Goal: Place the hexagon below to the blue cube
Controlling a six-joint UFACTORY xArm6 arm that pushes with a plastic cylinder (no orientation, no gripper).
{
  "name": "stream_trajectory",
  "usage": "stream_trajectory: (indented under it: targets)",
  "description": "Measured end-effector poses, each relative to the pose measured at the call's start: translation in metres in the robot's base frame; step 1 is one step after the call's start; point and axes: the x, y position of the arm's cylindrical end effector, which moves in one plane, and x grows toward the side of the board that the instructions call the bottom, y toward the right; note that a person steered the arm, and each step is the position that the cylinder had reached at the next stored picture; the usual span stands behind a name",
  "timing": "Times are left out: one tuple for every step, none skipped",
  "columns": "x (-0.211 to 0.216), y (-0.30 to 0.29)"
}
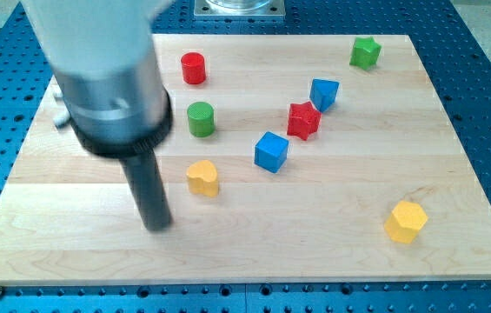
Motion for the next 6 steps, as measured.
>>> stream_trajectory:
  targets:
    - [0.025, 0.116]
    - [0.034, 0.246]
    - [0.029, 0.329]
    - [0.009, 0.299]
    - [0.000, 0.286]
    - [-0.012, 0.294]
